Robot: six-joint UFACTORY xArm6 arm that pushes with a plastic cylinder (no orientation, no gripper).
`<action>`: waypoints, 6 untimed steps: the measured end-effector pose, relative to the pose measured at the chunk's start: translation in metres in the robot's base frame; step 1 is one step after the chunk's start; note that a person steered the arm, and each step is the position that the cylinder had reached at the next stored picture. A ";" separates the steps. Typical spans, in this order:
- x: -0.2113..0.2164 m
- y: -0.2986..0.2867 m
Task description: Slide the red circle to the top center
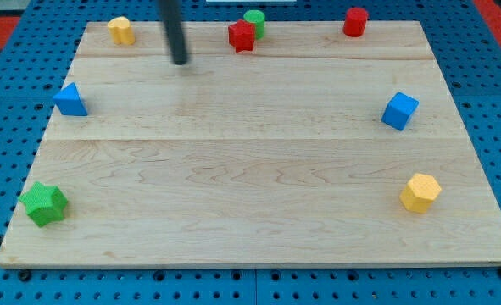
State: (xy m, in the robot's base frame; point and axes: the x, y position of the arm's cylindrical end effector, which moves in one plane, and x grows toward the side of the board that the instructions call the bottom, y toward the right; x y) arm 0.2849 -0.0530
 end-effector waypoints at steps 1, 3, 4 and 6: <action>-0.001 0.145; -0.073 0.327; -0.093 0.328; -0.094 0.323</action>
